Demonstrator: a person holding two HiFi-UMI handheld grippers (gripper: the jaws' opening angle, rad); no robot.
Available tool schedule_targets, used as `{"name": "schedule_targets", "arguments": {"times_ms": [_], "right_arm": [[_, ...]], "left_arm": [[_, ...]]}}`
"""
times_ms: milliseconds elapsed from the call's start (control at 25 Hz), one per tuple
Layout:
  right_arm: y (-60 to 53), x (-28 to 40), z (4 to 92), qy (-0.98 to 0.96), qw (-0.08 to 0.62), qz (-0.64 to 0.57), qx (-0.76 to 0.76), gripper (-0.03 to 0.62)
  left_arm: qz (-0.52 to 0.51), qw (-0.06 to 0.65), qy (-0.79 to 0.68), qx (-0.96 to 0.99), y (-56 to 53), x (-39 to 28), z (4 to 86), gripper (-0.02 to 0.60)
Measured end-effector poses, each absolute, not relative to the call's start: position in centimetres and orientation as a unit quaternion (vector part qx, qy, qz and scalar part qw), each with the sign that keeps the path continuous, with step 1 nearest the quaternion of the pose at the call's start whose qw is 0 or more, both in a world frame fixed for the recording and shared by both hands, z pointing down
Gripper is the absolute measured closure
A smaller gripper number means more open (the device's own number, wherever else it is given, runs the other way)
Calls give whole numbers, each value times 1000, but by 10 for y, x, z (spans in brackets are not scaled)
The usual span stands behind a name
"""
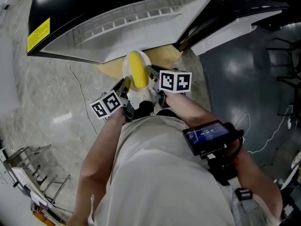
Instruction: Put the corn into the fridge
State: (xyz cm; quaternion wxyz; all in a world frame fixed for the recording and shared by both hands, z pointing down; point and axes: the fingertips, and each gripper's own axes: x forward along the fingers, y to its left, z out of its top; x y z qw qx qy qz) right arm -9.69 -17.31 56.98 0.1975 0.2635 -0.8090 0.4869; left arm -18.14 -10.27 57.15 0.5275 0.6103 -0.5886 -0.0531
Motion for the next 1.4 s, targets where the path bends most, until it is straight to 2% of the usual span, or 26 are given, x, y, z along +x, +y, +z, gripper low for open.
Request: {"name": "schedule_targets", "arguments": {"times_ms": [1400], "right_arm": [[-240,-78,573,-778,116,501,360,546]], "left_arm": [[-26,503,-605,617,-178,-175,574,531]]}}
